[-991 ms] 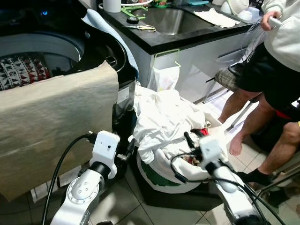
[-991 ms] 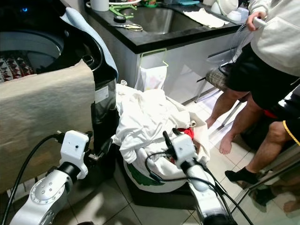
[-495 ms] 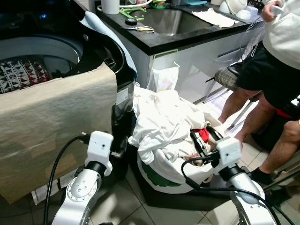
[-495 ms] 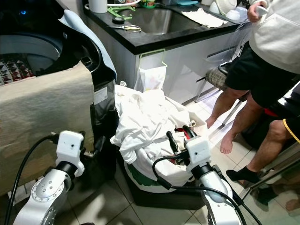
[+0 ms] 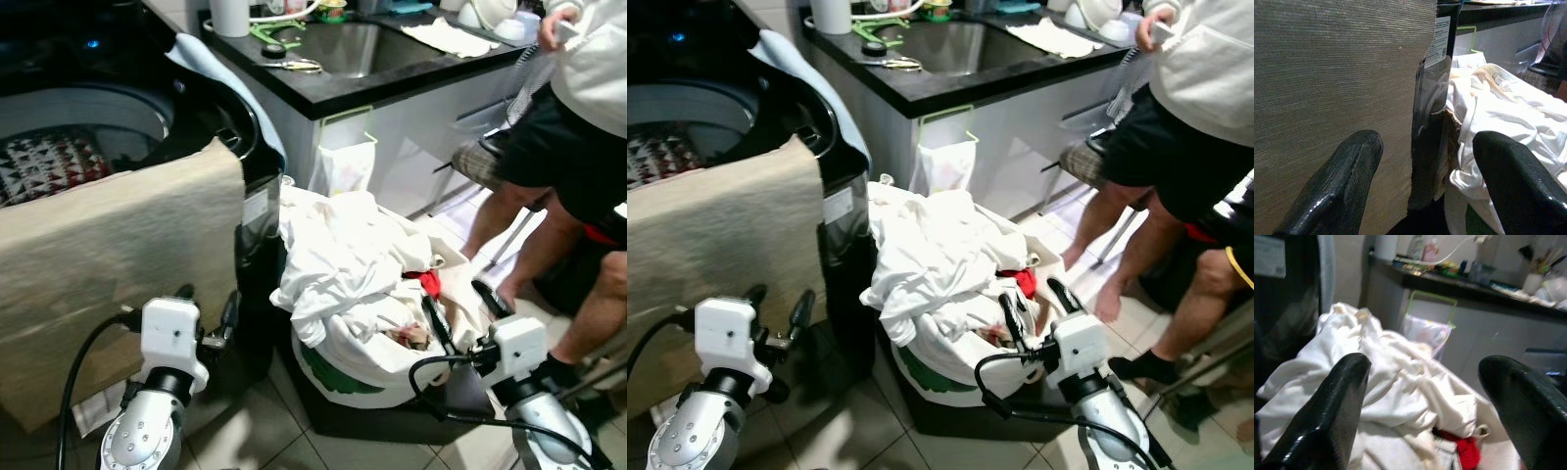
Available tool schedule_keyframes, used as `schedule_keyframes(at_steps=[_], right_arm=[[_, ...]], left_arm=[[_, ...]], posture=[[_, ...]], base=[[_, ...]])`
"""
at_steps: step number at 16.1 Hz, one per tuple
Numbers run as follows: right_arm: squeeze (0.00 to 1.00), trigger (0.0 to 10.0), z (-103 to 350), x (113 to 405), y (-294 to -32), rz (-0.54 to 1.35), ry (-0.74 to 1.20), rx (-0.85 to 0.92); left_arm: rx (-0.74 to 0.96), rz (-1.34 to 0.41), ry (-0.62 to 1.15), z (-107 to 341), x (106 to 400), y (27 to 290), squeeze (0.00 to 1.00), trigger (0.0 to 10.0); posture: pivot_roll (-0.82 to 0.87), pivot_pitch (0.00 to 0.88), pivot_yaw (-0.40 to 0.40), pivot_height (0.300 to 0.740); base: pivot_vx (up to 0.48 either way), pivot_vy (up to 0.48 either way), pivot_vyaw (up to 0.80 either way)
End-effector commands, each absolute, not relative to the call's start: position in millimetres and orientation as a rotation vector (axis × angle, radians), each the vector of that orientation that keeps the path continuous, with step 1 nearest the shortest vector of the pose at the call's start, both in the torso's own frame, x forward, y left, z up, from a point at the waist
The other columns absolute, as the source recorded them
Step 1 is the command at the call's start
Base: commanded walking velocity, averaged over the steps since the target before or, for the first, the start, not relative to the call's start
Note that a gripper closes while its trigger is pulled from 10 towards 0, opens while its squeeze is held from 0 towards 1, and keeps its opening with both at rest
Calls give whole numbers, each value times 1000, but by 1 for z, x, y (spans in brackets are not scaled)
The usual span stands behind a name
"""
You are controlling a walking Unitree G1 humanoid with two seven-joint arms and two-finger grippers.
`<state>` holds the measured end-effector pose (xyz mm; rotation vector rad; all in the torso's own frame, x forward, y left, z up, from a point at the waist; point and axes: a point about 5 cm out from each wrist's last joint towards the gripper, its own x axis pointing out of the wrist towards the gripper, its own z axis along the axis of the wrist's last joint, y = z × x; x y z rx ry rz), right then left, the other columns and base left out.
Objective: Clothes washing
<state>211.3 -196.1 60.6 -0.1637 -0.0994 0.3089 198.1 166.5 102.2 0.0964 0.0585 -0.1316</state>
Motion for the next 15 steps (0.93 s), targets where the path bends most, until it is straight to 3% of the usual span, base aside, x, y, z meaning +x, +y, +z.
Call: schedule_keyframes(at_steps=[1,2,3,12,15], right_arm=[[1000,10000,56,219,-193,289,-75,-165],[1000,10000,53,227,-192,253,-60,-155],[0,10000,52,230,-192,243,-62,-146],[0,10000,65,248,-169,260,-88,-167],[0,10000,40,265,-171,91,13,-168]], left_arm=[[119,-174,26,112,206,157,0,10000],[129,-197,20,114,209,153,0,10000],[133,-205,22,114,209,153,0,10000],[195,-226,42,114,209,151,0,10000],[209,-222,75,123,188,163,0,10000]], posture=[[113,0,-35,740],[111,0,-30,740],[109,0,-26,740],[144,0,-47,740],[247,0,-44,740]], base=[[0,0,0],[0,0,0],[0,0,0],[0,0,0],[0,0,0]])
